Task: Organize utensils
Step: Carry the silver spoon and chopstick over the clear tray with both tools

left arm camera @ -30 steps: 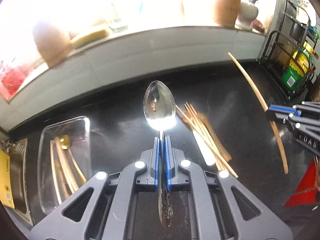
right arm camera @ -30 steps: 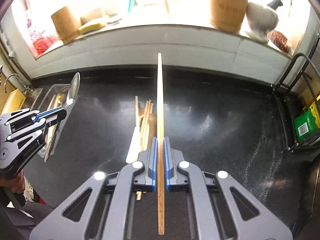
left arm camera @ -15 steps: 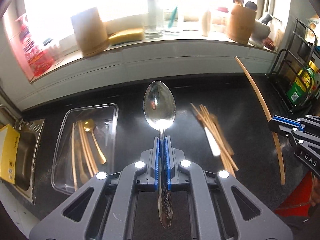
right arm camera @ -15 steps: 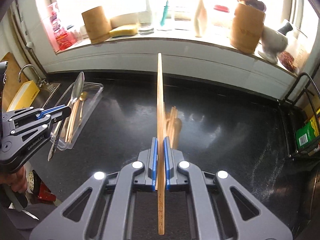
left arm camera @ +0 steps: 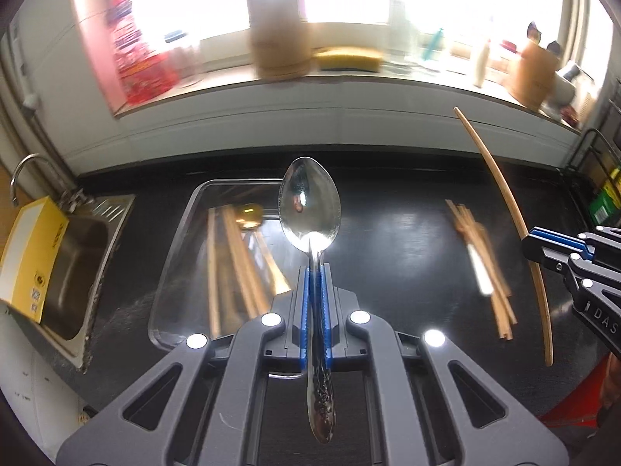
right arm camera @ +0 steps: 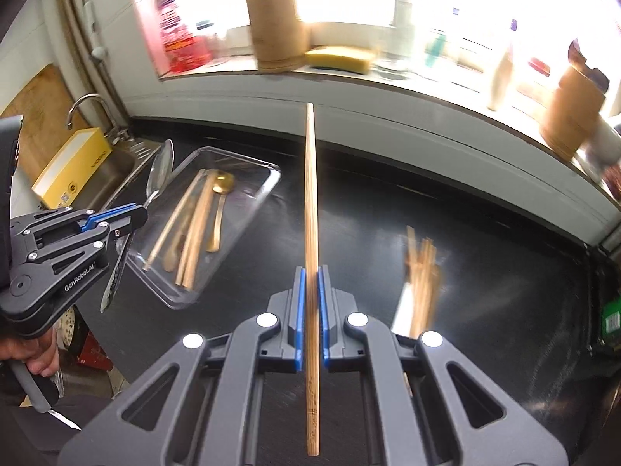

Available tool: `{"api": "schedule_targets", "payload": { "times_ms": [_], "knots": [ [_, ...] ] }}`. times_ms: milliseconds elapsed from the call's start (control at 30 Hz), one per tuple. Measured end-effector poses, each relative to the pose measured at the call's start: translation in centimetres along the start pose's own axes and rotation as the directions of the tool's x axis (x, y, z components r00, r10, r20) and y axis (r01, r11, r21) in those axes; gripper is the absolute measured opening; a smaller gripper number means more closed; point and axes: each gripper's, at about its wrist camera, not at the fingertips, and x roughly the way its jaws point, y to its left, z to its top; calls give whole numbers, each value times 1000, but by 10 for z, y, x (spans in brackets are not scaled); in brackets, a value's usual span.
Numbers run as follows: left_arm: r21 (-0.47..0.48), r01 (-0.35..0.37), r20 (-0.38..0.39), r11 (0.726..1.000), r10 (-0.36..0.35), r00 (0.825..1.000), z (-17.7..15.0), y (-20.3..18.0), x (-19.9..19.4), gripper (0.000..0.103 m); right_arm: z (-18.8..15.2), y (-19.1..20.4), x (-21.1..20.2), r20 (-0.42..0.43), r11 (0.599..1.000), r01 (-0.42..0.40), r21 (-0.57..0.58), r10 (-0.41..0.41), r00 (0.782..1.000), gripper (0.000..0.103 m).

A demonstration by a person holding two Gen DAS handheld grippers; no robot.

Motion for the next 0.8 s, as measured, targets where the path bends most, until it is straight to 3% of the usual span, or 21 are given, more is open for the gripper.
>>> {"api": "schedule_targets", "payload": {
  "times_ms": [433,800],
  "knots": [
    [-96,-70,-50,993,66,997,-3,106,26,5,61,113,70,-43,988,-130,-79,127,991,7],
    [-113,-43,-89,993,33,995,9,131,65,5,80,140,117,-119,985,-152,-85,142,983,7]
  ]
}}
